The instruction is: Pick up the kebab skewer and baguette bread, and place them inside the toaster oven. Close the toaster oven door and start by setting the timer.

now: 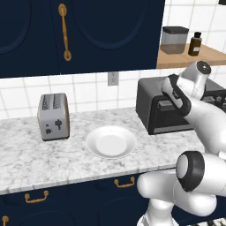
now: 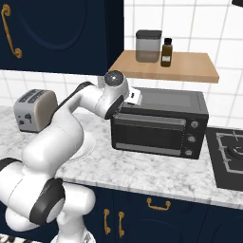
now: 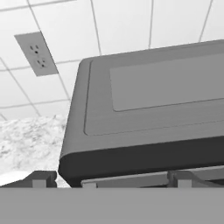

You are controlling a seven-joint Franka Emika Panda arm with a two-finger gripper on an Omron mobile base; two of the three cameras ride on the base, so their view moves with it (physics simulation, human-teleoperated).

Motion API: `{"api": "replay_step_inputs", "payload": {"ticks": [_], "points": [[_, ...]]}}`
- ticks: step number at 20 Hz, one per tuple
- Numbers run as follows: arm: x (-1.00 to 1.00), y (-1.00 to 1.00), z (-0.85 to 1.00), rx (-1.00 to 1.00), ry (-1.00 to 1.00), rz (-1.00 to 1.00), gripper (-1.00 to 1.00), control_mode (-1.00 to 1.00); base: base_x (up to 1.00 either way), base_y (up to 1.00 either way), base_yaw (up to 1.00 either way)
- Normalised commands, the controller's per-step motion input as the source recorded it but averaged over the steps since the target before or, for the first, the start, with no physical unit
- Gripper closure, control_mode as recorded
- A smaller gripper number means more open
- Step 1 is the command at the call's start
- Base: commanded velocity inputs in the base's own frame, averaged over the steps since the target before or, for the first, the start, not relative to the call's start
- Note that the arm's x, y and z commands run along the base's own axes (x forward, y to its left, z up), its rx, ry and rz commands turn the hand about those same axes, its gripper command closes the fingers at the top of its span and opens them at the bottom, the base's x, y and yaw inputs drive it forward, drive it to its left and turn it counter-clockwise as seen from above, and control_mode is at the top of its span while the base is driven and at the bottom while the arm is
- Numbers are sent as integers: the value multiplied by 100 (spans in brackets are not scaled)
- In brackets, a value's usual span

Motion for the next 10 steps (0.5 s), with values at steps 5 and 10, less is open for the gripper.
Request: {"api": "replay_step_inputs", "payload": {"ticks": [5, 10], "points": [[-75, -26, -13, -6, 7, 2, -100, -100, 0, 0, 0], [-31, -76, -39, -3, 1, 0, -100, -100, 0, 0, 0]]}}
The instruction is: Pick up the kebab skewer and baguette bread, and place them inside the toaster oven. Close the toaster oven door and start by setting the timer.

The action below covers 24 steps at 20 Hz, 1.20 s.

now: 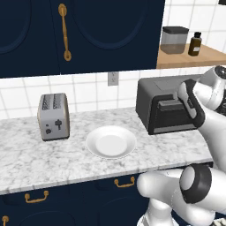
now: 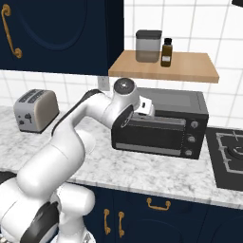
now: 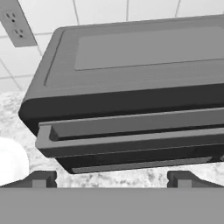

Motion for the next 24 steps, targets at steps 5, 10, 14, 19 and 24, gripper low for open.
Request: {"api": "replay_step_inputs", "payload": {"ticks": [5, 10, 14, 19, 24], "points": [[0, -66, -56, 0, 0, 0, -100, -100, 0, 0, 0], [12, -48, -46, 0, 0, 0, -100, -100, 0, 0, 0], [38, -26, -20, 0, 0, 0, -100, -100, 0, 0, 0], [52, -2, -4, 0, 0, 0, -100, -100, 0, 0, 0], [37, 0, -2, 0, -2, 0, -100, -100, 0, 0, 0]]}}
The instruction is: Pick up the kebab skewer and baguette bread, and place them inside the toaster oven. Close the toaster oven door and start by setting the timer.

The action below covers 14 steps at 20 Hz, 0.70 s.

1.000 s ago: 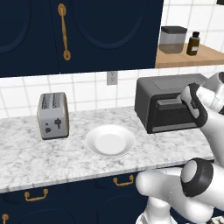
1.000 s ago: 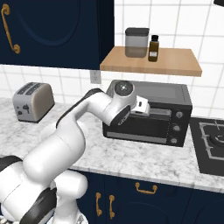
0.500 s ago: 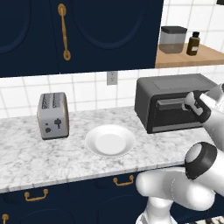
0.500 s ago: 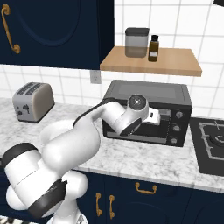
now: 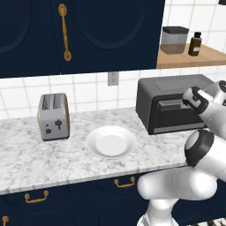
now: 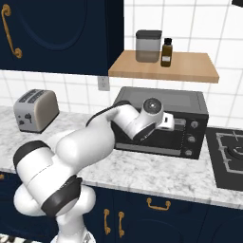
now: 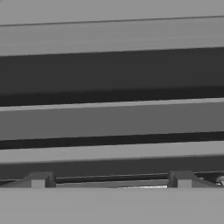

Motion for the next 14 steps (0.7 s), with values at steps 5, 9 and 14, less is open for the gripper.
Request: {"api": "replay_step_inputs", "payload": {"ticks": [5, 9, 14], "points": [[13, 0, -4, 0, -10, 0, -100, -100, 0, 0, 0], [-42, -29, 0, 0, -2, -1, -100, -100, 0, 0, 0], [-48, -11, 3, 0, 0, 0, -100, -100, 0, 0, 0]]}}
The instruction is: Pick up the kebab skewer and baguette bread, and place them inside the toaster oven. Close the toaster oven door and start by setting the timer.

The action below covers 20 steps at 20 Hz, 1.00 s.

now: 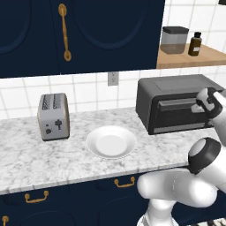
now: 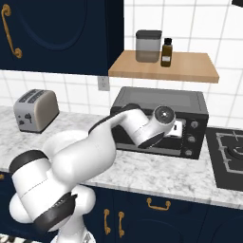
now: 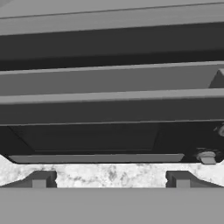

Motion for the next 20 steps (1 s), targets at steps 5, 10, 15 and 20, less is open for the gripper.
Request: {"api": "replay_step_inputs", "payload": {"ticks": [5, 10, 15, 20], "points": [[-47, -21, 0, -1, -2, 8, -100, -100, 0, 0, 0], [-28, -44, -5, -10, -11, 21, -100, -100, 0, 0, 0], [-13, -42, 0, -9, -12, 25, -100, -100, 0, 0, 0], [0, -31, -2, -4, -9, 12, -100, -100, 0, 0, 0]]}}
